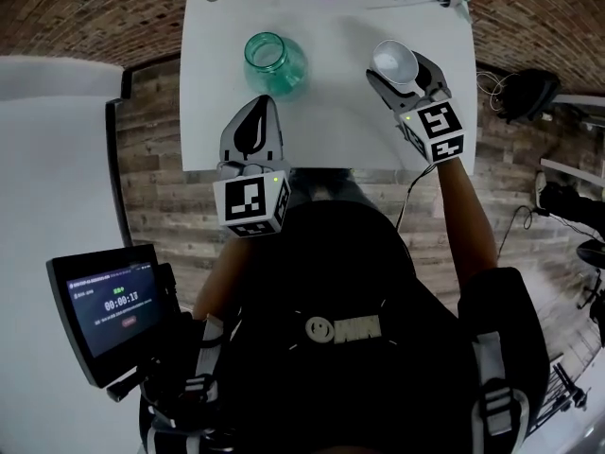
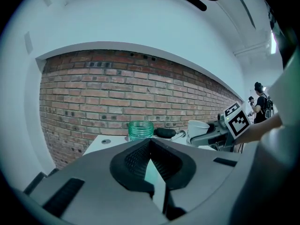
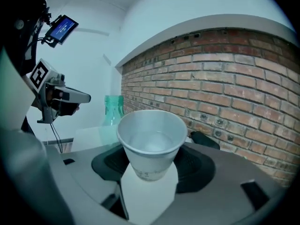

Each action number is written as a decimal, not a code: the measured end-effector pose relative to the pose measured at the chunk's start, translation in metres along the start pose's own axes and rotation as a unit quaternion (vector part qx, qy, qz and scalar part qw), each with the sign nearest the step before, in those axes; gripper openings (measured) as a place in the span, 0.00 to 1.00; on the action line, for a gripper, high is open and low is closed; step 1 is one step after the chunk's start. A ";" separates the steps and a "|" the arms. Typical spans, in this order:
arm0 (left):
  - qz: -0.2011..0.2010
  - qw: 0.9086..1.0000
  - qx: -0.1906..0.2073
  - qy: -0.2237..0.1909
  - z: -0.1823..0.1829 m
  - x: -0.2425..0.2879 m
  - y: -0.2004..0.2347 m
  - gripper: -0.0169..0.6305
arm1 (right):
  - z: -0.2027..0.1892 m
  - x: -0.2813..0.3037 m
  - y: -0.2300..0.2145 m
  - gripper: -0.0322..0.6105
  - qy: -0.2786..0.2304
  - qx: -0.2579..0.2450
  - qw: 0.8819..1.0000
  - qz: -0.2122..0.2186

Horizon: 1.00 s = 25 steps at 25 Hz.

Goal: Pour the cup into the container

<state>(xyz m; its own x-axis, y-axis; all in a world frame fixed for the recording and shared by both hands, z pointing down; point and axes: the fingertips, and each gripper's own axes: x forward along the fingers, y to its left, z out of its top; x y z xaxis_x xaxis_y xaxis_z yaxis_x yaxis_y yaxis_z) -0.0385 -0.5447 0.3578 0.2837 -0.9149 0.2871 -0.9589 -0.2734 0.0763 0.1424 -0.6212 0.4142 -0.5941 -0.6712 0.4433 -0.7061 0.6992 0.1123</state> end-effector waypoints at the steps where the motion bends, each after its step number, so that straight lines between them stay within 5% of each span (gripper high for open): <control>1: 0.000 1.000 -0.001 -0.001 0.002 0.000 0.005 0.03 | 0.010 0.002 0.004 0.49 -0.001 -0.009 1.000 0.002; 10: -0.012 1.000 -0.011 -0.011 0.014 0.006 0.052 0.03 | 0.094 0.045 0.046 0.49 0.001 -0.079 0.996 0.034; 25: -0.048 0.998 -0.026 -0.018 0.010 0.014 0.081 0.03 | 0.118 0.099 0.073 0.49 0.101 -0.183 0.977 0.028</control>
<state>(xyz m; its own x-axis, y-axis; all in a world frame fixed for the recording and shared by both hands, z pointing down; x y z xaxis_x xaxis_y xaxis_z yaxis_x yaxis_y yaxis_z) -0.1124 -0.5828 0.3590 0.3737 -0.8957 0.2409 -0.9261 -0.3457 0.1509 -0.0132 -0.6654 0.3613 -0.5142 -0.5923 0.6203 -0.4668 0.8000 0.3769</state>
